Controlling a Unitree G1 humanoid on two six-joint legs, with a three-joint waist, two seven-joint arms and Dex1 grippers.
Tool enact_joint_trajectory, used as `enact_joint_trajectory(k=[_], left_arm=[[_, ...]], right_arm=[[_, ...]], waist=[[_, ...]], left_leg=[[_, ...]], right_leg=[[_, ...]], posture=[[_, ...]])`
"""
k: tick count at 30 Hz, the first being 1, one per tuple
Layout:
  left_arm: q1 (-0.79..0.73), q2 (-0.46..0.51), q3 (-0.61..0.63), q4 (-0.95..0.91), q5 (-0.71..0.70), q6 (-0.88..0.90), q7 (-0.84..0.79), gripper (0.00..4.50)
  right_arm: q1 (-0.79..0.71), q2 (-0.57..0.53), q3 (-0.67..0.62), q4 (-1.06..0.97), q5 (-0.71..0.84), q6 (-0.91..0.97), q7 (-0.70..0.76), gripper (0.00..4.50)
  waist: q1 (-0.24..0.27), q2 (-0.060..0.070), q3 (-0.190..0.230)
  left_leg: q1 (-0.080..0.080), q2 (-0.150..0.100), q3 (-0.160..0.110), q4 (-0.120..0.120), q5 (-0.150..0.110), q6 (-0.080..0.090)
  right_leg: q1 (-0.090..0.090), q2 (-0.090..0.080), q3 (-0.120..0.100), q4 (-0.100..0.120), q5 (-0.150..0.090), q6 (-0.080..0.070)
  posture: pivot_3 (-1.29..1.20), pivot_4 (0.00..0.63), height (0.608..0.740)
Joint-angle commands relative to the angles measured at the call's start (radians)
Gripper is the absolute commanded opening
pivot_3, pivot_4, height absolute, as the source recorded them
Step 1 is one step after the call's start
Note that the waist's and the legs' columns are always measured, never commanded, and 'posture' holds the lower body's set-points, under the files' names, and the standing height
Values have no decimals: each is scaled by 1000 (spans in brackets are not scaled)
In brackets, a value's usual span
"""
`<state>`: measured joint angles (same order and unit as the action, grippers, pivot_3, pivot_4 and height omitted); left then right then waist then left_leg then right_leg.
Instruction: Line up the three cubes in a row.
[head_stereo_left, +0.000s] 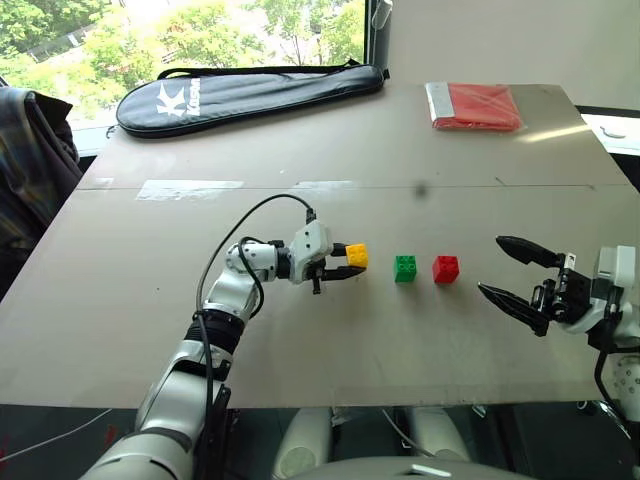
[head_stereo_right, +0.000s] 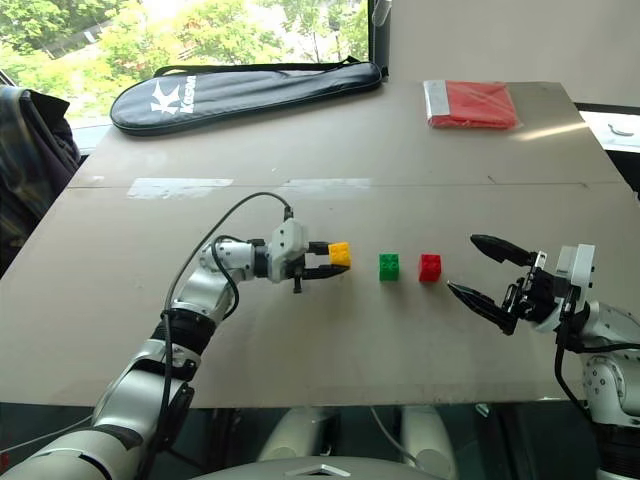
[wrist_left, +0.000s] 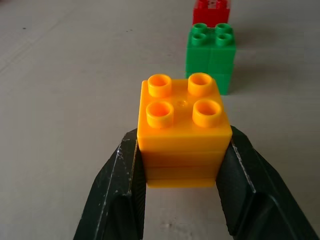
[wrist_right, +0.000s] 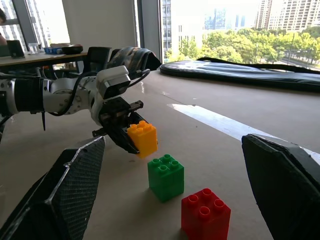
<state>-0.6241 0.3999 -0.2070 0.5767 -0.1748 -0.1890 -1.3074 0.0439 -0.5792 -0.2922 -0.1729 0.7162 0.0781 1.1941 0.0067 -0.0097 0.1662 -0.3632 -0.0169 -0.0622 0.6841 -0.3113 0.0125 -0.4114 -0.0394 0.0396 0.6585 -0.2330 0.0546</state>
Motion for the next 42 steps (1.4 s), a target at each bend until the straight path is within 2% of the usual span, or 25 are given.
enact_joint_trajectory(k=[1,14,25,26,27,29,30,31,38,42], left_arm=[[-39,-15,-7,47,-4,-37,-64,1299],[-147,-35,-10,275,76,-136,-116,1299],[-156,-39,4,313,81,-134,-118,1299],[-157,-39,5,317,85,-140,-109,2326],[-158,-41,7,321,86,-141,-108,2618],[-158,-43,10,323,86,-142,-108,3540],[-157,-44,12,323,82,-136,-113,4137],[-159,-42,11,328,90,-144,-100,4459],[-161,-22,17,342,107,-192,-75,4459],[-113,29,59,238,46,-161,-117,4459]], right_arm=[[26,-12,-24,-53,24,2,9,4500],[55,-12,-19,-32,-1,-27,34,4500],[55,-23,-20,-2,-38,-68,54,4500],[53,-21,-18,-1,-42,-69,50,4500],[51,-21,-16,1,-48,-72,48,4500],[52,-22,-15,2,-52,-76,49,4500],[53,-23,-14,3,-53,-78,50,4500],[52,-23,-13,4,-54,-77,50,4500],[49,-25,-9,1,-54,-68,48,4500],[64,-29,-19,-2,-55,-70,47,4500]], waist=[[-4,0,0],[-22,0,0],[-23,0,0],[-23,0,0],[-23,0,0],[-21,0,0],[-21,0,0],[-21,0,0],[-21,0,0],[-26,0,0]], left_leg=[[0,0,0,0,0,0],[1,1,-1,0,0,0],[1,1,-1,1,0,0],[1,1,-1,1,0,0],[1,1,-1,1,0,0],[1,1,-1,1,0,0],[1,1,-1,1,0,0],[1,1,-1,1,0,0],[1,1,-1,1,0,0],[1,1,-1,1,0,0]], right_leg=[[0,0,0,0,0,0],[0,1,1,1,0,0],[0,1,1,2,0,0],[0,1,1,2,0,0],[0,1,1,2,0,0],[0,2,1,2,0,0],[0,1,1,2,0,0],[0,1,1,2,0,0],[0,2,1,2,0,0],[0,2,1,2,0,0]], posture=[[0,150,740],[0,150,740],[0,150,740],[0,150,740],[0,150,740],[0,150,740],[0,150,740],[0,150,740],[0,150,740],[0,150,740]])
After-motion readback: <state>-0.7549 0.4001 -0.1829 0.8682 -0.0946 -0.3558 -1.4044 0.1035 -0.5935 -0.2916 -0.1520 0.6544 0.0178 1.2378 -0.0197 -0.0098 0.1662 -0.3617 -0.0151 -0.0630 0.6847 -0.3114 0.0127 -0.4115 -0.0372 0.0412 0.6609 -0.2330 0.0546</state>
